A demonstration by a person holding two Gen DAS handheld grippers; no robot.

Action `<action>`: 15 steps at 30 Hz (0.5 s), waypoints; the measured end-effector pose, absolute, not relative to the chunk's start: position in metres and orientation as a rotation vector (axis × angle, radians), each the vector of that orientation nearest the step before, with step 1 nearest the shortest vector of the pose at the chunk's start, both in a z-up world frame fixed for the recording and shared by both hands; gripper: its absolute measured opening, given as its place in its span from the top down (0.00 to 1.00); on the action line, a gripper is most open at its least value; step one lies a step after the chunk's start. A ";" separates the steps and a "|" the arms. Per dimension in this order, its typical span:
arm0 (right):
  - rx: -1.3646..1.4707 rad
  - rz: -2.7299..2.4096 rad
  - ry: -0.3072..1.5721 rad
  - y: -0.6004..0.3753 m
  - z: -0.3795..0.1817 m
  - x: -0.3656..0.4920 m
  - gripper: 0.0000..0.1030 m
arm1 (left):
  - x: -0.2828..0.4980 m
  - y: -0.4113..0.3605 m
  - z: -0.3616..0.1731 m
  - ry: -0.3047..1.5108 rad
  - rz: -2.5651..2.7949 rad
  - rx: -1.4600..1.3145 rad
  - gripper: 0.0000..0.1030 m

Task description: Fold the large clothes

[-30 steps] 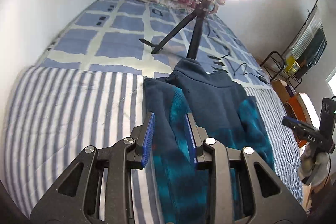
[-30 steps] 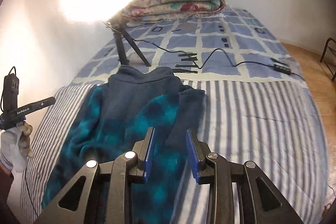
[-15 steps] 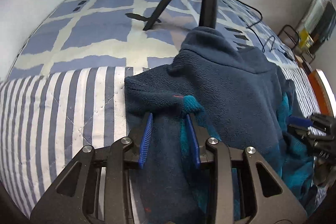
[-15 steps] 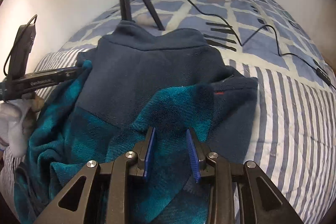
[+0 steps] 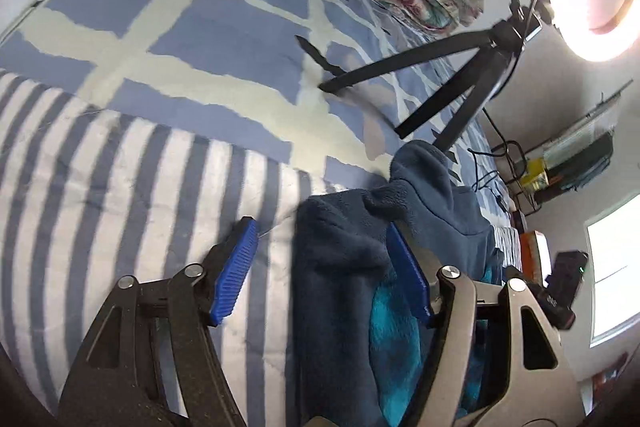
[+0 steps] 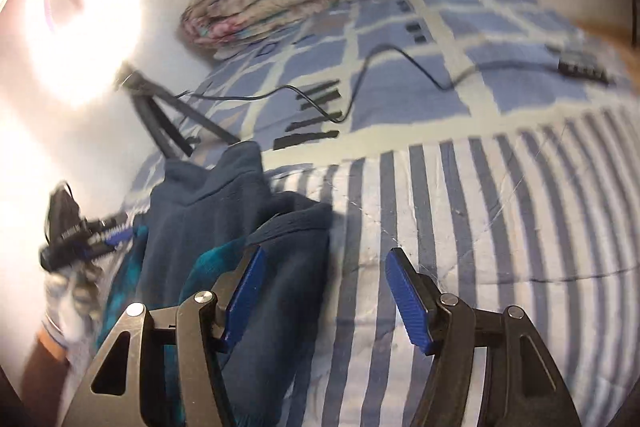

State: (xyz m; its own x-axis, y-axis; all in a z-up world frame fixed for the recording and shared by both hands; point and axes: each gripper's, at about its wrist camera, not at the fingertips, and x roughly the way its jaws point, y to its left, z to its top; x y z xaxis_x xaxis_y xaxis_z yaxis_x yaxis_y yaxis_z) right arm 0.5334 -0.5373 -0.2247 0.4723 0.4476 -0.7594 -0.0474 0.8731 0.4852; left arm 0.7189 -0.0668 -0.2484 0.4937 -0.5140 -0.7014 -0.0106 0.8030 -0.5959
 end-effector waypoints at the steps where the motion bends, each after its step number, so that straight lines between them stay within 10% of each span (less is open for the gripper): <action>1: 0.452 0.316 1.043 -0.539 -0.229 0.537 0.36 | 0.721 -0.071 -0.248 1.016 -0.338 -0.567 0.34; 5: 0.519 0.352 1.021 -0.538 -0.233 0.554 0.37 | 0.730 -0.085 -0.248 1.024 -0.343 -0.510 0.48; 10: 0.527 0.401 1.049 -0.520 -0.238 0.568 0.74 | 0.733 -0.109 -0.248 1.029 -0.333 -0.403 0.92; 15: 0.424 0.411 1.003 -0.502 -0.217 0.561 0.92 | 0.722 -0.110 -0.234 0.978 -0.343 -0.392 0.94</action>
